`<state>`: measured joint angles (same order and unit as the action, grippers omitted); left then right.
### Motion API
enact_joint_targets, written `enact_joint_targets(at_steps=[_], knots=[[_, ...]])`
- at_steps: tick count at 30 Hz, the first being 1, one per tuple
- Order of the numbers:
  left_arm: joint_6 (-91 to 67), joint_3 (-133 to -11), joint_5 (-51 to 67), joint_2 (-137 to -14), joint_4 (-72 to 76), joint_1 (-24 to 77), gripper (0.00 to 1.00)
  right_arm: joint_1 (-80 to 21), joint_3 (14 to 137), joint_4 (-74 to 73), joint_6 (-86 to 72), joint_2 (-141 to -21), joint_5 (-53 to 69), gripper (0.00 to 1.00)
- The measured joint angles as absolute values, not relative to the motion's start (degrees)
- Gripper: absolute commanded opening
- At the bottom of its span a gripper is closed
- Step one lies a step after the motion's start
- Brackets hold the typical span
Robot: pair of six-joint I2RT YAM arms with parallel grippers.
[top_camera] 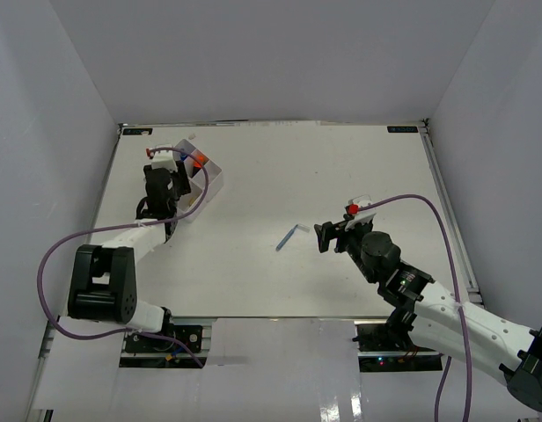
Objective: Sort the stationery into containers
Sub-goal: Place the pen in the storage box, then pick up the pen from the center of the board.
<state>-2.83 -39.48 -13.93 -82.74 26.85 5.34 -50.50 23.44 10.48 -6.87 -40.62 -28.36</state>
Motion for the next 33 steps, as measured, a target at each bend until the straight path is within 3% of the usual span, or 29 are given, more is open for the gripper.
enact_joint_targets(at_steps=[7, 11, 23, 33], knots=[[-5.5, -42.9, -8.3, -75.8, 15.9, 5.3, 0.92, -50.3, 23.5, 10.0, -7.0, -41.0, -28.5, 0.90], [-7.5, -46.5, -2.2, -70.3, 9.5, 5.5, 0.96, -50.3, 24.3, 6.4, -8.1, -43.4, -28.7, 0.91], [-11.9, -47.4, 14.8, -65.0, -7.9, 10.7, 0.98, -50.2, 30.0, -5.5, -17.6, -51.9, -27.9, 0.94], [-15.4, -48.1, 13.0, -72.6, -12.3, 32.8, 0.97, -49.6, 30.0, -8.9, -21.3, -52.1, -28.1, 0.97]])
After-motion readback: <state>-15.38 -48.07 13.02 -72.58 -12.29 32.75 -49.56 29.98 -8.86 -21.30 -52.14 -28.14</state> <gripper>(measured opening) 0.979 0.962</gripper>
